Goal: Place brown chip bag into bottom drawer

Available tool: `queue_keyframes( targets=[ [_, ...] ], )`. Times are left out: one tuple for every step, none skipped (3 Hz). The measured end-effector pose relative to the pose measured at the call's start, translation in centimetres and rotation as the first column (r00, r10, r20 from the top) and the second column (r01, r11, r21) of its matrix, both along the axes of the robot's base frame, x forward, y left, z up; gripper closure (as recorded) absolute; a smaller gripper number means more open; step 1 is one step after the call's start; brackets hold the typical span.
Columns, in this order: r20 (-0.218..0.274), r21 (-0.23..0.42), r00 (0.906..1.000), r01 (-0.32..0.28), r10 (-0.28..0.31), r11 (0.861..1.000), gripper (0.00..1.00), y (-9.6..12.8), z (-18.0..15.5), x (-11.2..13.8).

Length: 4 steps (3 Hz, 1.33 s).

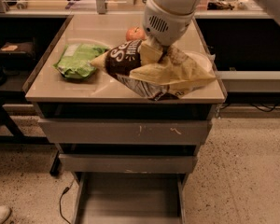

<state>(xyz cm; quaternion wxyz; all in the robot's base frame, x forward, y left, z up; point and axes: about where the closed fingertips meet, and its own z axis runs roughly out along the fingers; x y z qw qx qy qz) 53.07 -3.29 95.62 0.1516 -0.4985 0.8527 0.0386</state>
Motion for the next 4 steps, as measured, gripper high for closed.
queue_keyframes(
  targets=[
    [-0.044,-0.004,0.9982,0.042,-0.042,0.999,1.00,-0.6,-0.6,-4.7],
    [-0.045,-0.007,0.9980,0.044,-0.044,0.999,1.00,-0.6,-0.8,-5.2],
    [-0.055,0.007,0.9975,0.045,-0.044,0.999,1.00,-0.5,-1.0,-6.2],
    [-0.127,0.066,0.9884,0.091,-0.083,0.994,1.00,-0.1,-4.1,-8.8]
  ],
)
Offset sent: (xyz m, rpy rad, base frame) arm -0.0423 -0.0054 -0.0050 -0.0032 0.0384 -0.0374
